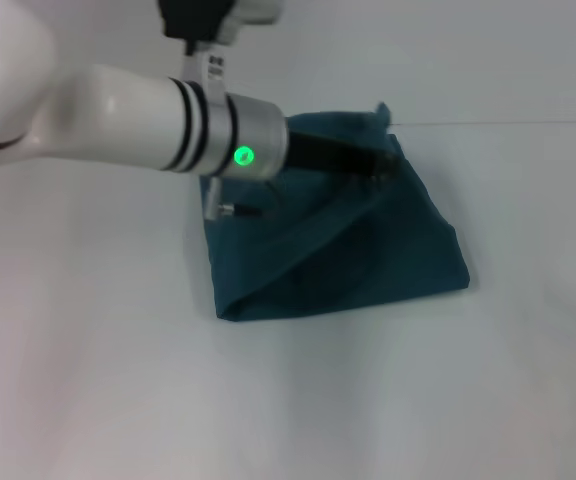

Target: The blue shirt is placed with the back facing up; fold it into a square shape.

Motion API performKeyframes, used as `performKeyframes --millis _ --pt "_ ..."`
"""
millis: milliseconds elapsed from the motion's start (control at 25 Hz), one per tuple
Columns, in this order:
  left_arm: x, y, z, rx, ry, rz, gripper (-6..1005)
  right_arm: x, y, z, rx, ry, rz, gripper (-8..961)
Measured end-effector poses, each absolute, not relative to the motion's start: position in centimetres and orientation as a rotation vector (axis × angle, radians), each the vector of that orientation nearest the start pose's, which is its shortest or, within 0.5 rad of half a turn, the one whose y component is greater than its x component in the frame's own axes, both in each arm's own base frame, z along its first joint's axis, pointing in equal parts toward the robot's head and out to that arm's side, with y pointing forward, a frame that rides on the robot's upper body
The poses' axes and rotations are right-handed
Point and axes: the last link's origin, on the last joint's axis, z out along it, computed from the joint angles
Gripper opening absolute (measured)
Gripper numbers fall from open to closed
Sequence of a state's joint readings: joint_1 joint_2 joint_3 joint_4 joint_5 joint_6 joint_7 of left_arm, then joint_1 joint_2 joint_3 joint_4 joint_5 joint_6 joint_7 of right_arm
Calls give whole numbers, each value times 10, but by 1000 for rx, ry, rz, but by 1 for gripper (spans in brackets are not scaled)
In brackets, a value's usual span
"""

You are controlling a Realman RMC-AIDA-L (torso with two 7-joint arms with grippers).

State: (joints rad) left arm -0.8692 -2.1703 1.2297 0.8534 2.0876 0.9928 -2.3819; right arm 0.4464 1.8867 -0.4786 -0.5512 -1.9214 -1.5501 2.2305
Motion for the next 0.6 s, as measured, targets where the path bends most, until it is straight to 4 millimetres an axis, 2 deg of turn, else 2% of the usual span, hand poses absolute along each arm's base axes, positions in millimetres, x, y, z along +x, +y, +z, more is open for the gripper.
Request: performKeyframes --millis 320,520,600 --pt "-82 412 -91 -2689 -887 -335 25 334 327 97 -1973 1810 1030 927" --pt "-71 410 -89 -2684 -872 -414 225 337 327 96 -1963 1813 1013 926" --pt "-73 412 -77 -2637 -932 -507 386 338 327 97 -1960 1814 1010 926"
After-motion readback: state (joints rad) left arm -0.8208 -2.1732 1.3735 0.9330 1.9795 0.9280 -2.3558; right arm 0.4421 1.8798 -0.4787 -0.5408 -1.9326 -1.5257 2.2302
